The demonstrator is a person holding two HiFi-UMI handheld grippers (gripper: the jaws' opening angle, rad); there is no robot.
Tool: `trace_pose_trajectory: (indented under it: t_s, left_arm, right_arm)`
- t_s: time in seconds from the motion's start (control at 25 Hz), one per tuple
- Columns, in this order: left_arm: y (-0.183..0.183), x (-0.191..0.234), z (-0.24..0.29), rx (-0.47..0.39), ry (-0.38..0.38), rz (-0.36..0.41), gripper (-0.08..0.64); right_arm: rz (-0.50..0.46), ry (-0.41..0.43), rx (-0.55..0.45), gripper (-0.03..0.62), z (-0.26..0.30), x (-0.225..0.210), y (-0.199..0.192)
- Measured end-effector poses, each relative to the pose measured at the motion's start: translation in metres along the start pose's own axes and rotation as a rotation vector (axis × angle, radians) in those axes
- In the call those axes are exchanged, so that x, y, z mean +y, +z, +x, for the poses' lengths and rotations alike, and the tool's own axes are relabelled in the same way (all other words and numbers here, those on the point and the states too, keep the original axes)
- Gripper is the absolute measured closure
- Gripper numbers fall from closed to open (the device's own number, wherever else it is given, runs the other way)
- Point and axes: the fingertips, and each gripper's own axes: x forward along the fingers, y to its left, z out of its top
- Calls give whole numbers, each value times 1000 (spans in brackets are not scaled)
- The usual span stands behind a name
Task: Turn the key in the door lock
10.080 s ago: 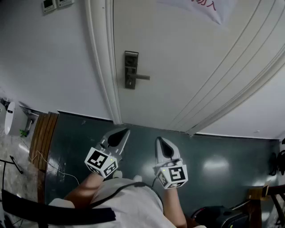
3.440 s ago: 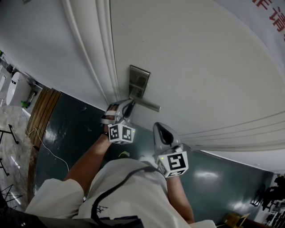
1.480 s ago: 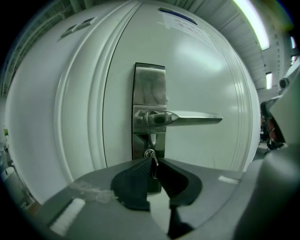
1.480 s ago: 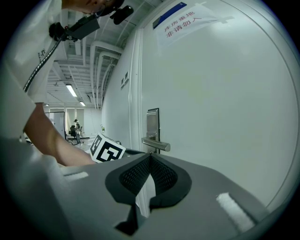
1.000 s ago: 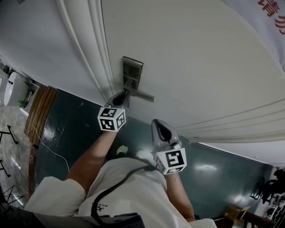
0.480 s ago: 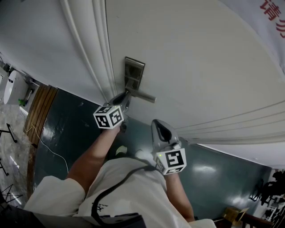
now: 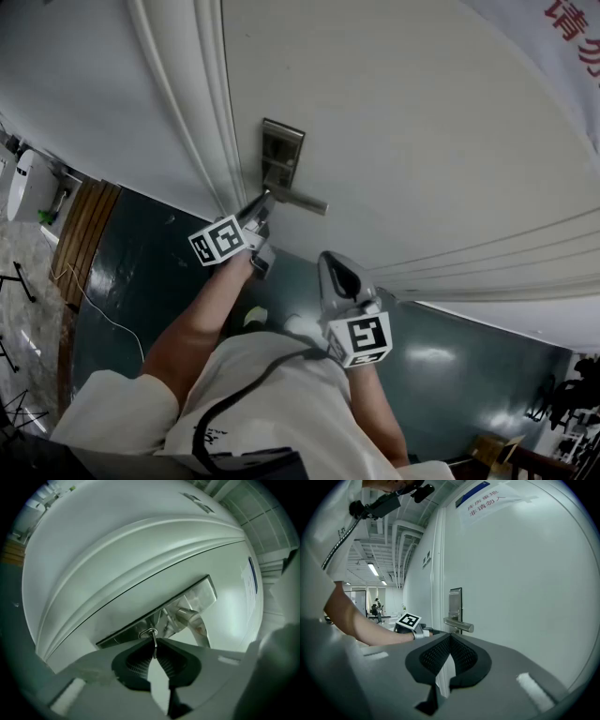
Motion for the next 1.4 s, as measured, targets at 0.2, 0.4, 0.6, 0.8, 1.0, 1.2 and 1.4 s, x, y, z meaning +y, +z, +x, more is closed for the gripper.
trace_pose_trajectory:
  t_s: [0.2,0.4,0.6,0.8,1.0,1.2,1.4]
  left_arm:
    - [-1,2,1,-22,-86,-212,534]
    - [-1,1,1,-40,-140,-346,532]
    - [0,0,1,-28,-157,-351,528]
    - [0,3,1,-10,-127,-311,498]
    - [1,5,-7,9,-107,-267,405]
    - [2,6,-20,19,-66,-188,399]
    - [3,-6,-32,61,-26,-3,403]
  right_arm:
    - [1,-13,-2,584,-2,-3,-2]
    - [0,-12,-10,583,-3,-1,-1]
    - [-5,-15,-12,584,-5,-1,0]
    - [2,-25,-12,584,-9,-2,-1]
    - [13,-34,-30,583,-13,-4,2]
    - [18,-30,-44,583,-14,-2,3]
    - [15,-19,-53,583,-15,1,4]
